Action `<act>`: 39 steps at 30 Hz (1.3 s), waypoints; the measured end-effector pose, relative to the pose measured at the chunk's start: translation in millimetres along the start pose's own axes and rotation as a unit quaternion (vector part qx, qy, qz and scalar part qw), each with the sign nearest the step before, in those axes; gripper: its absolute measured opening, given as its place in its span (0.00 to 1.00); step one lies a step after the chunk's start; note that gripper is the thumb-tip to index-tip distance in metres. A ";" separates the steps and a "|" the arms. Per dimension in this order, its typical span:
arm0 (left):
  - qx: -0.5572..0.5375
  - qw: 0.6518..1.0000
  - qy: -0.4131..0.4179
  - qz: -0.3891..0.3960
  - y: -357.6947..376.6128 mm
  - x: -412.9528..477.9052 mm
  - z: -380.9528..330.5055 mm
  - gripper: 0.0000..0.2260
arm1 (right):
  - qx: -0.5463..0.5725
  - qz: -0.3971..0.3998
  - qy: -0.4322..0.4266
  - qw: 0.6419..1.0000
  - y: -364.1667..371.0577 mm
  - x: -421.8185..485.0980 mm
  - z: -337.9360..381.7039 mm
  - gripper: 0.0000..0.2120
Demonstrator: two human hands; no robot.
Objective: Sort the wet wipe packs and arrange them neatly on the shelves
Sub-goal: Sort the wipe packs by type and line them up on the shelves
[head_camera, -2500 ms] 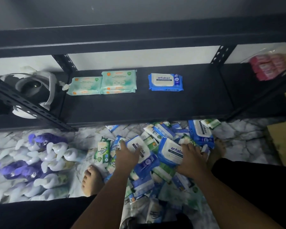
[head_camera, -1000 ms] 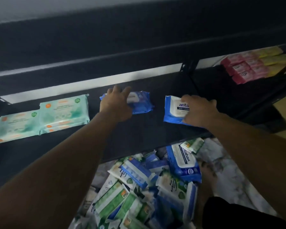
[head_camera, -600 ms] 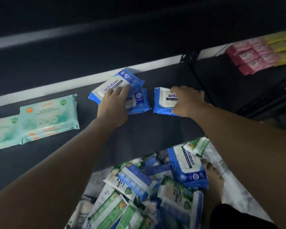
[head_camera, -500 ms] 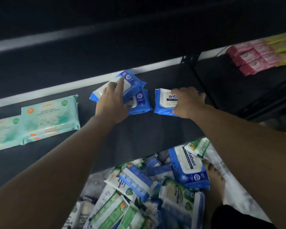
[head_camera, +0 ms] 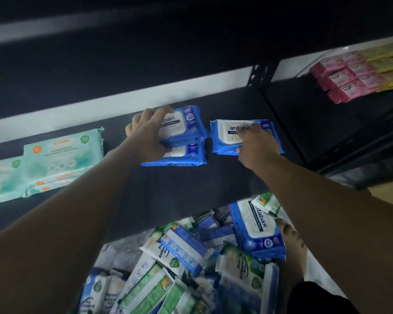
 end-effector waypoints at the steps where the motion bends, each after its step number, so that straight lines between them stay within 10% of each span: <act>1: 0.002 1.000 0.019 0.003 1.8 -5.9 -2.0 0.41 | 0.003 0.001 -0.006 1.000 0.3 1.2 0.0 0.30; 25: 0.154 0.986 0.047 -0.043 30.5 14.8 -7.5 0.48 | -0.013 0.012 -0.011 1.000 5.0 16.4 10.1 0.35; 39: 0.151 0.975 0.100 -0.125 23.1 5.3 -7.1 0.33 | 0.036 0.000 -0.003 0.999 1.9 38.1 17.4 0.31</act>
Point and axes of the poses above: each hand's wrist, its own x-axis towards the middle knuckle, its own y-axis out of the palm, z = x × y, the point moved 10 cm from there along x, towards the middle knuckle, and after that the axes turned 8 degrees about -x, right-handed, at the moved point
